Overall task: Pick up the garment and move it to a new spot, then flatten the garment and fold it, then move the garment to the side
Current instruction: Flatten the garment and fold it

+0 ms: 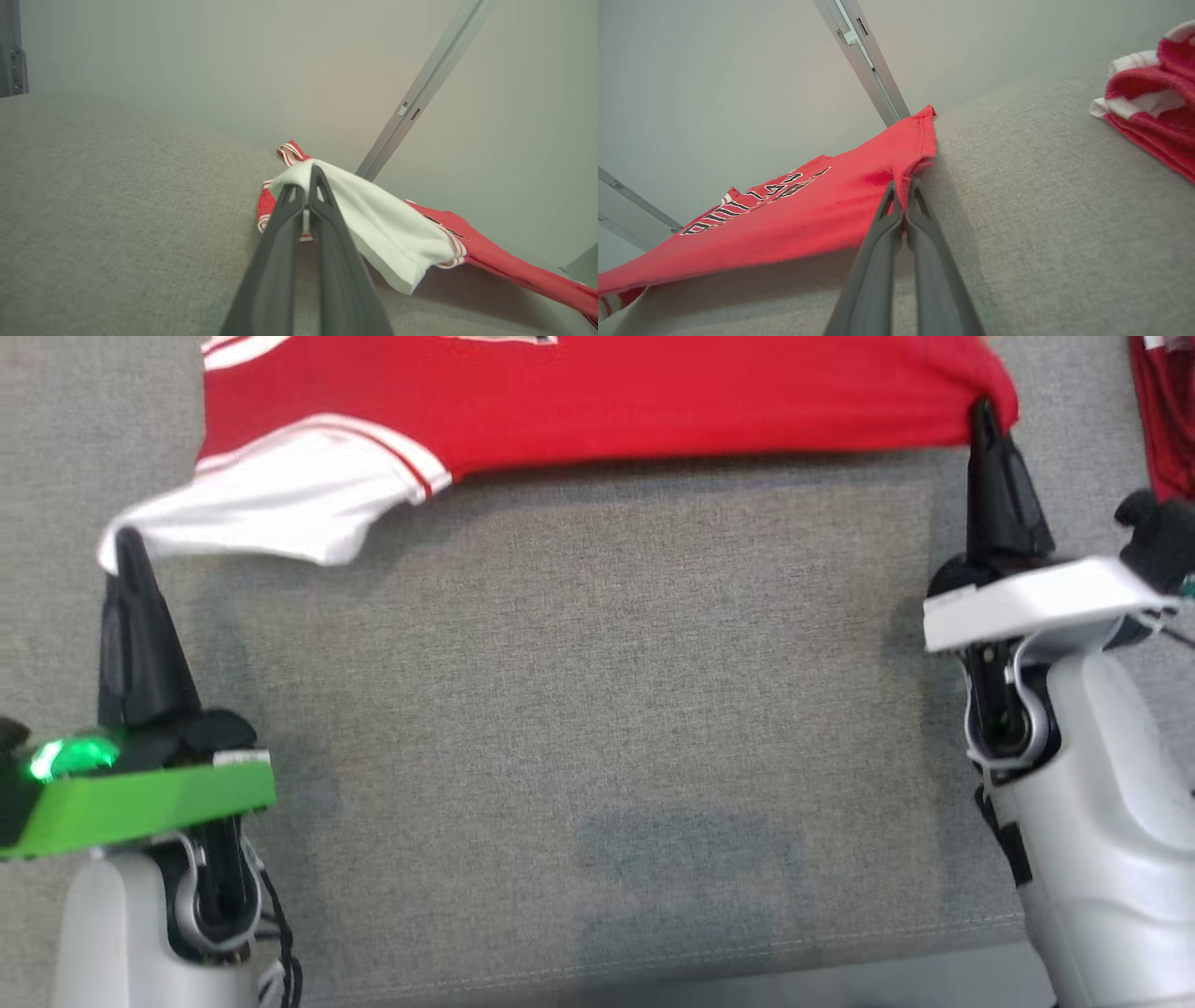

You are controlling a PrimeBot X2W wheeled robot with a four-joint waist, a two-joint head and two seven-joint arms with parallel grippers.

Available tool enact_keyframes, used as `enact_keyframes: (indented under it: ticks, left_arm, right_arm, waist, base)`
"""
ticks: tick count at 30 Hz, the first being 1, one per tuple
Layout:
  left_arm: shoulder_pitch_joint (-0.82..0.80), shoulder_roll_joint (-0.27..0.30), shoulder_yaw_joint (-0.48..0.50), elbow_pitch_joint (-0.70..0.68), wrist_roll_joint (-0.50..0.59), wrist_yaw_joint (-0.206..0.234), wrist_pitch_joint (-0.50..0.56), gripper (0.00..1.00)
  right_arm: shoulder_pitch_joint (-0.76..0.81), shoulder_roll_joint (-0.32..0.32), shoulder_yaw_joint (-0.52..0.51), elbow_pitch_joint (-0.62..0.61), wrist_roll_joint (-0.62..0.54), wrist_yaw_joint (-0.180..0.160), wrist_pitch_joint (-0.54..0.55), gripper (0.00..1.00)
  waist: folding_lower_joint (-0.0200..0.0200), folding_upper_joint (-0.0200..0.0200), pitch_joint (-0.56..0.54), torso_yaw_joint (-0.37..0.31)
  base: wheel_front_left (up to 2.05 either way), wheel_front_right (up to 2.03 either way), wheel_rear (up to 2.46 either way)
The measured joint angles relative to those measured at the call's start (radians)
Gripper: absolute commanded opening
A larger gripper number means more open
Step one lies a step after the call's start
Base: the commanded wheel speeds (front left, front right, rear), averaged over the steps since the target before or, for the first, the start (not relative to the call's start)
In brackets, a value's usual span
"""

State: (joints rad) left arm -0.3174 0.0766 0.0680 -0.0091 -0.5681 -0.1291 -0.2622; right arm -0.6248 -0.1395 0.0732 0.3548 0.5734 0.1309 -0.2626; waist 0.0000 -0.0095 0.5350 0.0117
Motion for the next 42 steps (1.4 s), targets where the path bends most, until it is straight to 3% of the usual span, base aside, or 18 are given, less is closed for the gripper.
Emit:
enact_keyframes:
  ticks: [9,25,33,42]
  left_arm:
    - [0.262,-0.026,0.002,0.034,-0.056,-0.002,0.0,0.0]
    - [0.527,-0.029,-0.016,0.033,-0.081,0.004,0.0,0.0]
    - [0.577,-0.029,-0.015,0.007,-0.076,0.013,0.001,0.0]
    - [0.496,-0.029,-0.07,0.047,-0.03,0.006,0.0,0.0]
  right_arm:
    - [0.3,0.048,-0.067,-0.133,-0.025,0.001,0.0,0.0]
    - [0.647,0.092,-0.112,-0.218,-0.036,0.001,0.001,0.0]
    - [0.718,0.092,-0.078,-0.189,0.023,0.001,0.001,0.0]
    - [0.69,0.091,-0.034,-0.091,0.033,0.001,0.001,0.0]
  waist:
    - [0.0,0.0,-0.134,0.012]
    - [-0.0001,0.0,-0.354,0.027]
    - [-0.0001,0.0,-0.413,0.009]
    - [-0.0001,0.0,-0.454,-0.007]
  base:
    - [0.0,0.0,0.0]
    - [0.0,0.0,0.0]
    - [0.0,0.0,0.0]
    - [0.0,0.0,0.0]
